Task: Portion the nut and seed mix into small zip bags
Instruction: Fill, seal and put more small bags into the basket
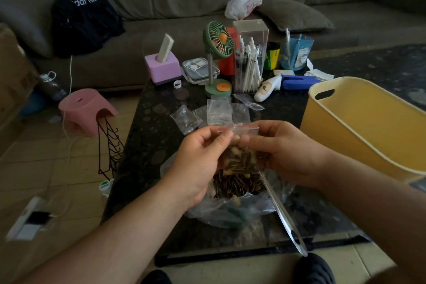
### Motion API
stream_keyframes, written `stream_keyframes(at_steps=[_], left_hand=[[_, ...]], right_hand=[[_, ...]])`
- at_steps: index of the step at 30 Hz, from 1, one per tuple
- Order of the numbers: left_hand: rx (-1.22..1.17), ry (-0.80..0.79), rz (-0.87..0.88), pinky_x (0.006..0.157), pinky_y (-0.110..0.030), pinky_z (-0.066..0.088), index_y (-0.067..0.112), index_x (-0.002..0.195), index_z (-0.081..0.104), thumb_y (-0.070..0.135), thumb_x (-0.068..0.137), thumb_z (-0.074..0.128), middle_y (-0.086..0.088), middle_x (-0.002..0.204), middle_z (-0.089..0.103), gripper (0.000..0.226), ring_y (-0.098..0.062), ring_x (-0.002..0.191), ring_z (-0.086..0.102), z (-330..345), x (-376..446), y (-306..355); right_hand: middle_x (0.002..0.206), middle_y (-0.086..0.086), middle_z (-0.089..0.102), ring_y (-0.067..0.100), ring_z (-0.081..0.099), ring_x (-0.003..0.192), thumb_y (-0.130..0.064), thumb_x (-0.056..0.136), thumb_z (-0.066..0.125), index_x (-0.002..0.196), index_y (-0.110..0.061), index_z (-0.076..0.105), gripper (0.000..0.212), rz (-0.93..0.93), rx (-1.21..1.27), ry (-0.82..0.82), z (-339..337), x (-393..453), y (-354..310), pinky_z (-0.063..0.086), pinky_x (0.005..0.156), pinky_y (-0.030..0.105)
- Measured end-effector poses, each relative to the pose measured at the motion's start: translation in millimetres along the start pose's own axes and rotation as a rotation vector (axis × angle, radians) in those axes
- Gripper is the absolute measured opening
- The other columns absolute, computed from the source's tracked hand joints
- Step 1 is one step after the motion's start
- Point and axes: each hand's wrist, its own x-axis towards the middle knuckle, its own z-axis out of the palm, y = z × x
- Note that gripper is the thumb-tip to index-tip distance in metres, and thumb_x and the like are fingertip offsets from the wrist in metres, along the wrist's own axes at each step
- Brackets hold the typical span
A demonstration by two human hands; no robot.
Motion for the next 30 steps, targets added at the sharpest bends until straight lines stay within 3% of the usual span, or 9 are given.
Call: stream_keyframes(at_steps=[3, 5, 8, 10, 15, 19, 24, 27, 30], left_hand=[[-0.007, 0.011, -0.003, 0.082, -0.036, 0.064, 0.012, 0.113, 0.073, 0.022, 0.100, 0.067, -0.007, 0.101, 0.081, 0.017, -0.021, 0.097, 0.079, 3, -1, -1], [-0.031, -0.011, -0.020, 0.079, -0.035, 0.063, 0.014, 0.113, 0.072, 0.032, 0.093, 0.070, -0.006, 0.100, 0.081, 0.027, -0.018, 0.095, 0.079, 4, -3, 0], [-0.016, -0.074, -0.089, 0.100, -0.047, 0.059, 0.013, 0.121, 0.072, 0.038, 0.078, 0.076, -0.009, 0.112, 0.080, 0.050, -0.025, 0.109, 0.076, 4, -3, -1], [-0.033, -0.053, -0.107, 0.104, -0.050, 0.057, 0.011, 0.121, 0.073, 0.033, 0.077, 0.077, -0.011, 0.115, 0.079, 0.049, -0.028, 0.114, 0.074, 5, -2, -3], [-0.177, -0.004, -0.075, 0.083, -0.032, 0.063, 0.010, 0.117, 0.074, 0.024, 0.082, 0.073, -0.010, 0.114, 0.080, 0.037, -0.023, 0.107, 0.077, 10, 0, 2], [-0.238, -0.058, -0.044, 0.068, -0.026, 0.063, 0.007, 0.112, 0.074, 0.020, 0.081, 0.069, -0.010, 0.101, 0.081, 0.034, -0.017, 0.086, 0.080, 31, 1, 22], [-0.273, -0.158, -0.080, 0.079, -0.038, 0.060, 0.011, 0.119, 0.073, 0.057, 0.095, 0.046, -0.013, 0.109, 0.079, 0.059, -0.026, 0.093, 0.076, 71, 13, 41], [-0.131, -0.161, -0.190, 0.073, -0.036, 0.057, 0.013, 0.110, 0.069, 0.036, 0.104, 0.060, -0.008, 0.087, 0.072, 0.026, -0.020, 0.075, 0.069, 112, 31, 35], [0.100, -0.220, -0.305, 0.070, -0.036, 0.061, 0.014, 0.112, 0.066, 0.028, 0.104, 0.066, -0.009, 0.097, 0.069, 0.016, -0.023, 0.081, 0.070, 161, 46, 20]], right_hand=[[0.105, 0.019, 0.077, 0.030, 0.074, 0.095, -0.023, 0.096, 0.067, 0.108, -0.007, 0.076, 0.022, 0.016, 0.039, 0.043, 2, 0, -4, 0.058, 0.096, 0.051], [0.100, 0.018, 0.078, 0.028, 0.075, 0.091, -0.022, 0.102, 0.062, 0.105, -0.007, 0.076, 0.021, 0.029, 0.044, 0.085, 2, -1, -6, 0.060, 0.090, 0.047], [0.101, 0.018, 0.077, 0.028, 0.074, 0.091, -0.023, 0.102, 0.062, 0.104, -0.007, 0.076, 0.021, 0.045, 0.079, 0.103, 2, -1, -8, 0.060, 0.087, 0.046], [0.103, 0.019, 0.076, 0.028, 0.073, 0.092, -0.025, 0.101, 0.063, 0.105, -0.008, 0.076, 0.022, 0.044, 0.098, 0.110, 2, -2, -10, 0.061, 0.089, 0.047], [0.114, 0.012, 0.076, 0.026, 0.074, 0.107, -0.036, 0.083, 0.076, 0.117, -0.016, 0.073, 0.040, 0.063, -0.030, 0.018, 3, -11, -11, 0.062, 0.092, 0.047], [0.107, 0.016, 0.076, 0.026, 0.075, 0.102, -0.019, 0.096, 0.072, 0.112, -0.007, 0.074, 0.021, -0.080, 0.012, 0.122, -4, -20, -23, 0.062, 0.091, 0.046], [0.104, 0.014, 0.078, 0.027, 0.077, 0.098, -0.015, 0.097, 0.069, 0.109, -0.002, 0.073, 0.018, -0.249, 0.019, 0.206, -45, -43, -62, 0.064, 0.087, 0.043], [0.101, 0.007, 0.080, 0.020, 0.078, 0.095, -0.016, 0.097, 0.070, 0.107, -0.009, 0.074, 0.013, -0.348, -0.093, 0.337, -84, -62, -84, 0.063, 0.082, 0.036], [0.098, -0.001, 0.080, 0.013, 0.078, 0.091, -0.022, 0.096, 0.072, 0.110, -0.018, 0.075, 0.015, -0.333, -0.262, 0.530, -126, -70, -87, 0.064, 0.085, 0.038]])
